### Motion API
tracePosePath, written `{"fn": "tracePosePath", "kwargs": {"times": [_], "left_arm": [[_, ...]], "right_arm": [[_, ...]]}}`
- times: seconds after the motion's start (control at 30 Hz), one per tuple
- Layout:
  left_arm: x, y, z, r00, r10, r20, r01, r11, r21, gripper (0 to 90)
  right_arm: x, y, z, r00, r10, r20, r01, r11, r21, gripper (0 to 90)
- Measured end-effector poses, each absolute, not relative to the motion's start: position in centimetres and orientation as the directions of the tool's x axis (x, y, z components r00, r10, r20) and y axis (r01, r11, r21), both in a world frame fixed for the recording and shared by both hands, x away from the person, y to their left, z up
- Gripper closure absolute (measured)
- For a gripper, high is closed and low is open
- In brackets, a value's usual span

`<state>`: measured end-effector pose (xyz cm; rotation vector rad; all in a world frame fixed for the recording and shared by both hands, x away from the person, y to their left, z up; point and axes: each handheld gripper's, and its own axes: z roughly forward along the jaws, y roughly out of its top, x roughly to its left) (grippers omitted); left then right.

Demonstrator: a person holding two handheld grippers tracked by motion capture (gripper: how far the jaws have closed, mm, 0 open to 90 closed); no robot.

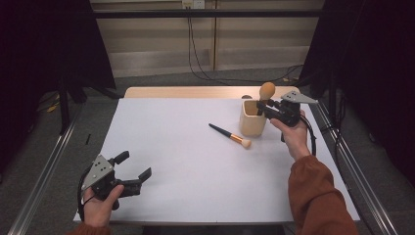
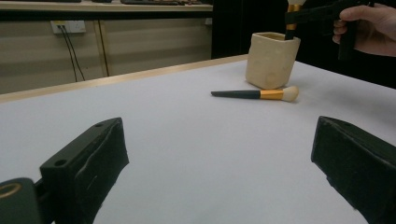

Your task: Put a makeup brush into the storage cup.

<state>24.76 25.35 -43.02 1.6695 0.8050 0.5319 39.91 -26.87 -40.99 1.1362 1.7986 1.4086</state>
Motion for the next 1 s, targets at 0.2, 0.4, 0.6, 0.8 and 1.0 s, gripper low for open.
{"fn": "tracePosePath", "kwargs": {"times": [0.2,0.4,0.6,0.8,1.0], "left_arm": [[24.7,25.3,-43.0,0.664,0.745,-0.066,0.228,-0.117,0.967,3.6],[24.7,25.3,-43.0,0.665,0.744,-0.066,0.227,-0.117,0.967,3.6],[24.7,25.3,-43.0,0.666,0.743,-0.066,0.227,-0.118,0.967,3.6],[24.7,25.2,-43.1,0.667,0.742,-0.067,0.229,-0.119,0.966,3.6],[24.7,25.2,-43.1,0.668,0.741,-0.064,0.228,-0.122,0.966,3.6]], "right_arm": [[39.9,-26.7,-41.3,-0.465,0.882,0.080,0.286,0.065,0.956,62.7],[39.8,-26.9,-41.1,-0.417,0.903,0.105,0.297,0.026,0.955,40.0],[39.5,-27.6,-41.4,-0.377,0.917,0.127,0.318,-0.001,0.948,17.9],[38.8,-27.8,-41.5,-0.368,0.921,0.124,0.306,-0.006,0.952,6.2],[38.0,-28.1,-41.7,-0.378,0.918,0.121,0.300,-0.002,0.954,2.6]]}}
